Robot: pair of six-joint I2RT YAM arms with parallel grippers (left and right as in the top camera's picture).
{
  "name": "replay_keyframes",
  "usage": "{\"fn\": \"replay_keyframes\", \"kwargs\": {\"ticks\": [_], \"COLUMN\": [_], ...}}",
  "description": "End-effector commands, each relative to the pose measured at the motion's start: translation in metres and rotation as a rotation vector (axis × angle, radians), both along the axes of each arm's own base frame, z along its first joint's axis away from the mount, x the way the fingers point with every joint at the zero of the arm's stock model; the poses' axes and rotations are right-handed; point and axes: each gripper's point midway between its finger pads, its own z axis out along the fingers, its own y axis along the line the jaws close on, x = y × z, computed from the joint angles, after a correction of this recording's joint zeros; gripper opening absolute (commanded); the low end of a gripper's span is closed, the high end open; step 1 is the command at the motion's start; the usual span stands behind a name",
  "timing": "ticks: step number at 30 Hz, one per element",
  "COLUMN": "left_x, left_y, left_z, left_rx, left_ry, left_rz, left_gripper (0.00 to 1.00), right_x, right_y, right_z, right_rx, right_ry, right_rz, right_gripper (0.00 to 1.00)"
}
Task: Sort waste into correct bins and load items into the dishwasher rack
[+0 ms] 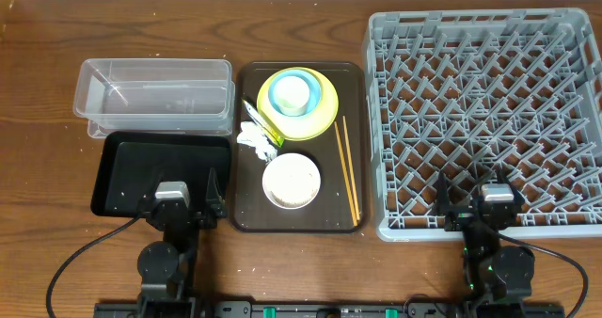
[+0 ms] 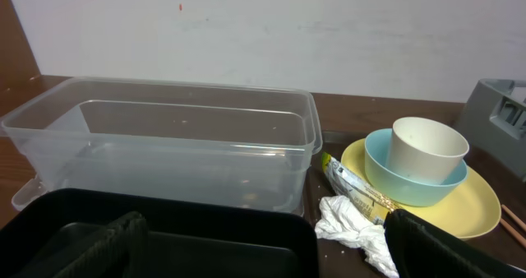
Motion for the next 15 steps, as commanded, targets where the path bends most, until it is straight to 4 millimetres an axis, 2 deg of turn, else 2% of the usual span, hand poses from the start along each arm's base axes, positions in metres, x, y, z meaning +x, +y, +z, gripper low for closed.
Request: {"fn": "replay_keyframes", "kwargs": {"ticks": [1, 15], "left_x": [-0.0012, -0.0012], "left_y": [0.0011, 0.0011], "left_z": [-0.0175, -0.0175], "left_rx": [0.021, 0.021], "left_ry": [0.056, 0.056], "left_rz": [0.006, 0.006], "left_gripper": [0.94, 0.95], "right_x": [-0.0002, -0.0002], "right_y": [-0.0018, -0.0018], "right_z": [-0.0002, -0.0002], "right_rx": [-0.012, -0.011], "right_ry": [-0.002, -0.002], "right_rz": [-0.005, -0.005], "right_gripper": [0.99, 0.99]}}
